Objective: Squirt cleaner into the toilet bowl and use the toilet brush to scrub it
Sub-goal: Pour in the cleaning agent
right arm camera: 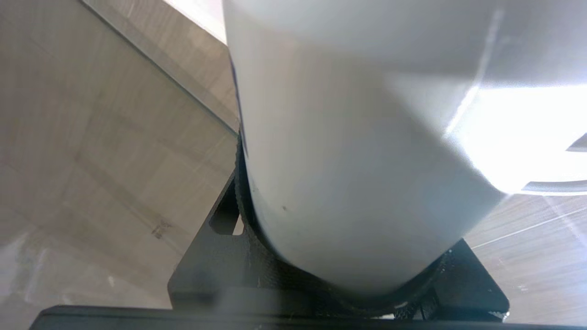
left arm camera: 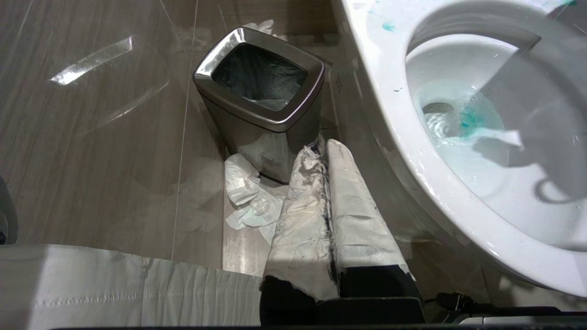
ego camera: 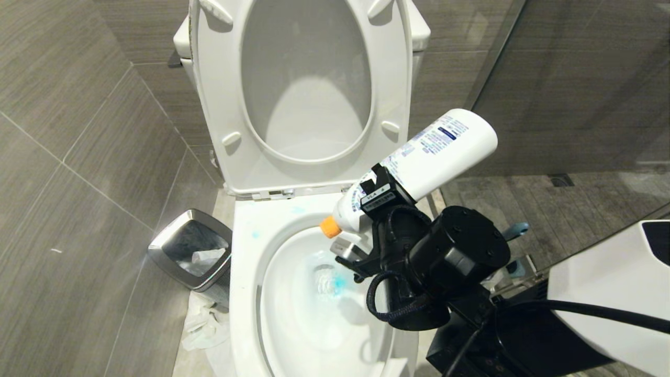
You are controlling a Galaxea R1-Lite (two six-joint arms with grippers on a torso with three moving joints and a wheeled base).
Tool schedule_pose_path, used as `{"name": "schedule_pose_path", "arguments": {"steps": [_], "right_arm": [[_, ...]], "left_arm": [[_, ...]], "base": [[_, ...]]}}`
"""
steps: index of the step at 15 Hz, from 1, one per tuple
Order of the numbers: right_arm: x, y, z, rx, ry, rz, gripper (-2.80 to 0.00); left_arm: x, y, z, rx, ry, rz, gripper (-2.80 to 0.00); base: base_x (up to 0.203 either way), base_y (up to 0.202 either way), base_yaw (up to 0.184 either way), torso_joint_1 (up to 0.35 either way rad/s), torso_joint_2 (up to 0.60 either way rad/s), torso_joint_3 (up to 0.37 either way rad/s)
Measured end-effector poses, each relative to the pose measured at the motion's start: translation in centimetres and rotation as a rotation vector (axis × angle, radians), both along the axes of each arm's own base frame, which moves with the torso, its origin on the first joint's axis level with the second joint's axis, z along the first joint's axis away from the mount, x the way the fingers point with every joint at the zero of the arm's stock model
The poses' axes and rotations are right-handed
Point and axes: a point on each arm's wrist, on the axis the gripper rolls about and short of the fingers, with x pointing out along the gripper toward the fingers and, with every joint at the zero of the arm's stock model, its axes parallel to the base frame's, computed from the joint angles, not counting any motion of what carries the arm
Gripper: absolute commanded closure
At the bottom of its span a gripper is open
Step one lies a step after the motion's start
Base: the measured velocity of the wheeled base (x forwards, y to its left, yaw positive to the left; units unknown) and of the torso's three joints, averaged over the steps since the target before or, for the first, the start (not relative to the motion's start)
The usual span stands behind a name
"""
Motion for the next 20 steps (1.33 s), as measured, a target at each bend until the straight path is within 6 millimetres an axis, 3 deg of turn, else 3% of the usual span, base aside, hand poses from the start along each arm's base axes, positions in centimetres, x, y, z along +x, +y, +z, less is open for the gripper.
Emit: {"name": "schedule_pose_path", "arguments": {"steps": [20], "right_arm": [[-0.1, 0.0, -1.2, 0.191, 0.021, 0.058, 0.00]], "left_arm": [[0.0, 0.0, 0.0, 0.000, 0.000, 0.000, 0.00]], "base": [[0.000, 0.000, 0.000, 0.000, 0.00, 0.000]]}}
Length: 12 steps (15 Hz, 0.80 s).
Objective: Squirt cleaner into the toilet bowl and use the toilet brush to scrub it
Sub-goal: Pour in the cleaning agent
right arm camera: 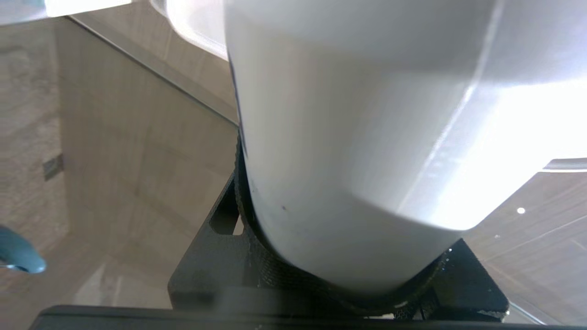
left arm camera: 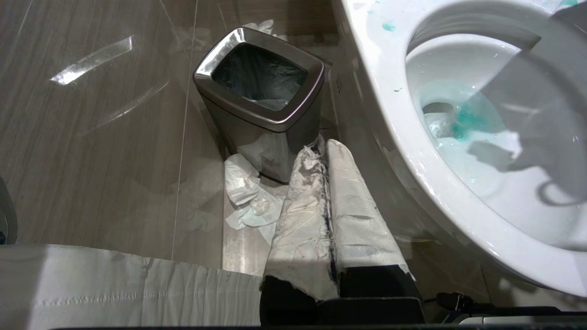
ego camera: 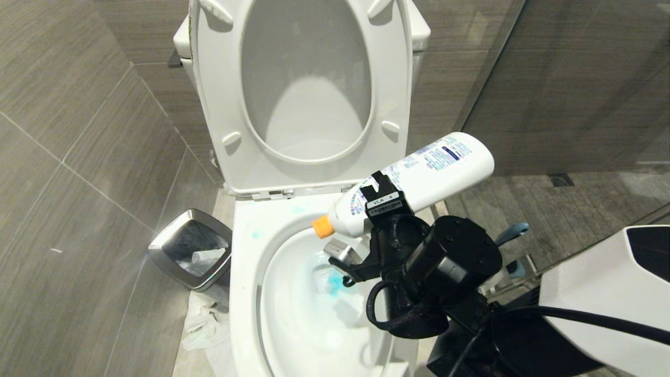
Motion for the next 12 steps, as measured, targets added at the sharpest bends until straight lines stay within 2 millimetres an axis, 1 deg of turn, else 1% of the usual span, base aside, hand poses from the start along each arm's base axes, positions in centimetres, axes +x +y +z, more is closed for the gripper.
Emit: {"name": "schedule_pose_path", "arguments": {"steps": [5, 12], "right_arm": [[-0.23, -0.30, 0.44, 0.012, -0.005, 0.001, 0.00], [-0.47, -0.70, 0.90, 0.077, -0.010, 0.009, 0.00]], "left_arm": [[0.00, 0.00, 0.00, 0.000, 0.000, 0.000, 0.00], [0.00, 0.00, 0.00, 0.000, 0.000, 0.000, 0.00]], "base": [[0.000, 0.000, 0.000, 0.000, 0.00, 0.000], [0.000, 0.000, 0.000, 0.000, 0.00, 0.000]]}}
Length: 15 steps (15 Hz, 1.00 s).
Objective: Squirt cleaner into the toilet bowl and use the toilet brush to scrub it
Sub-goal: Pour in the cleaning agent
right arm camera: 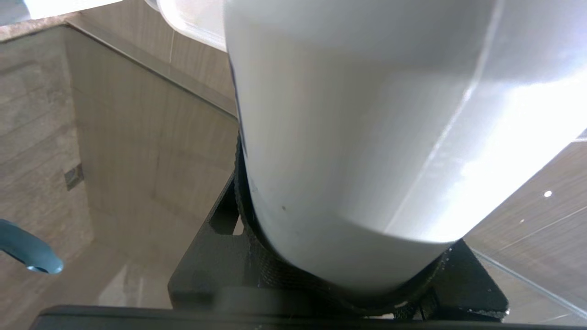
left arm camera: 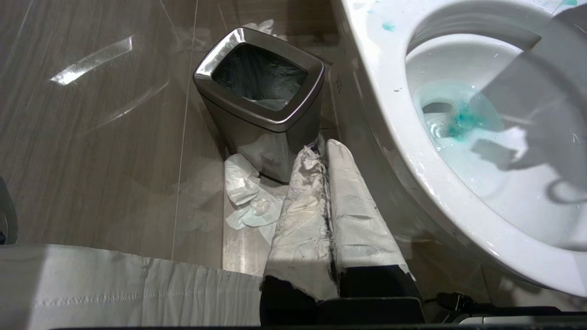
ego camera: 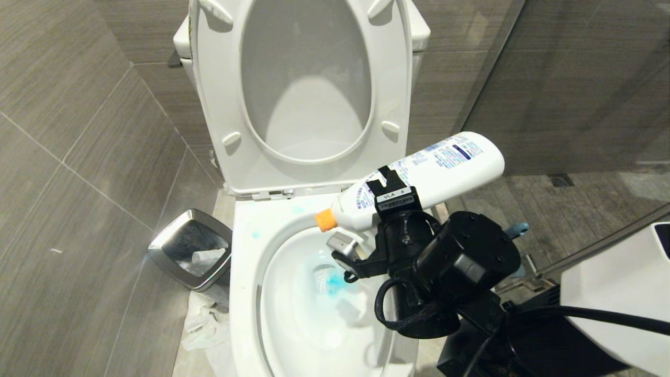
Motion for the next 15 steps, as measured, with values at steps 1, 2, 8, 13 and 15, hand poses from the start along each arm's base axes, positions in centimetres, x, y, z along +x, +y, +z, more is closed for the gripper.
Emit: {"name": "schedule_pose_path", "arguments": {"steps": [1, 2, 8, 13, 15], "right_arm": [[0.0, -0.1, 0.1, 0.006, -0.002, 0.000, 0.00], [0.0, -0.1, 0.3, 0.022, -0.005, 0.002, 0.00], [-0.3, -0.3, 0.9, 0.295, -0.023, 0.068, 0.00], [-0.9, -2.1, 4.8, 0.525, -0.100, 0.048, 0.00], [-1.6, -3.2, 6.9, 0.646, -0.135, 0.010, 0.00]], "left_arm": [[0.0, 0.0, 0.0, 0.000, 0.000, 0.000, 0.00], [0.0, 0.0, 0.0, 0.000, 0.000, 0.000, 0.00], [0.0, 0.0, 0.0, 0.000, 0.000, 0.000, 0.00], [0.0, 0.0, 0.0, 0.000, 0.000, 0.000, 0.00], [0.0, 0.0, 0.0, 0.000, 0.000, 0.000, 0.00]], "base": [[0.000, 0.000, 0.000, 0.000, 0.00, 0.000], [0.000, 0.000, 0.000, 0.000, 0.00, 0.000], [0.000, 0.000, 0.000, 0.000, 0.00, 0.000], [0.000, 0.000, 0.000, 0.000, 0.00, 0.000], [0.000, 0.000, 0.000, 0.000, 0.00, 0.000]]}}
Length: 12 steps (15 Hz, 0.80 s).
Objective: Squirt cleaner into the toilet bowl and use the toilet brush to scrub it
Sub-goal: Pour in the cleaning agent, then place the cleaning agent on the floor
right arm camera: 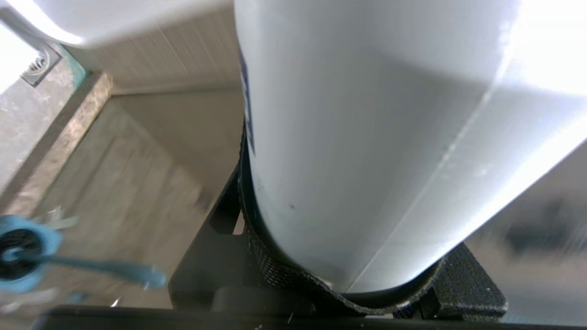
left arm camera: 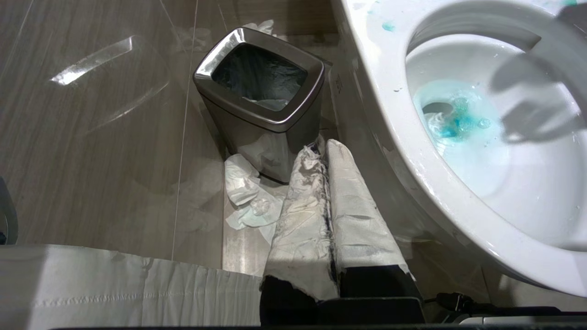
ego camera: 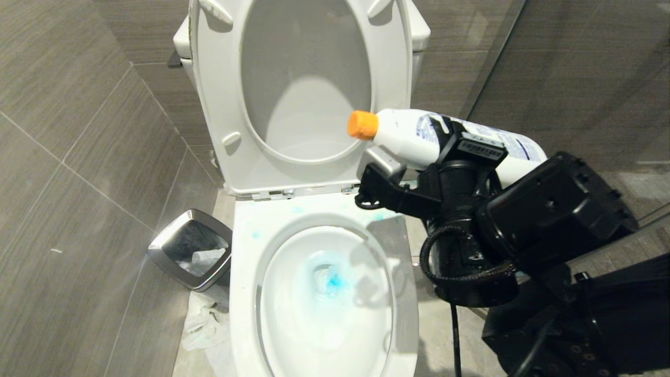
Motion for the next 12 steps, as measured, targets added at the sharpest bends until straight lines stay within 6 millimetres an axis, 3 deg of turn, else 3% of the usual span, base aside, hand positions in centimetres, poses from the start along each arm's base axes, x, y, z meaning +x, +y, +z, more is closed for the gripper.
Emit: {"name": "schedule_pose_path", "arguments": {"steps": [5, 8, 12], "right_arm": [[-1.6, -3.2, 5.0, 0.274, -0.047, -0.129, 0.00], [-1.8, -3.7, 7.7, 0.376, -0.111, -0.128, 0.00], [-1.1, -3.3, 8.1, 0.388, -0.169, -0.075, 0.00]], "left_arm": [[0.0, 0.0, 0.0, -0.001, 0.000, 0.000, 0.00], [0.0, 0.0, 0.0, 0.000, 0.000, 0.000, 0.00], [0.0, 0.0, 0.0, 0.000, 0.000, 0.000, 0.00]], "base": [[0.000, 0.000, 0.000, 0.000, 0.00, 0.000], [0.000, 0.000, 0.000, 0.000, 0.00, 0.000], [0.000, 0.000, 0.000, 0.000, 0.00, 0.000]]}}
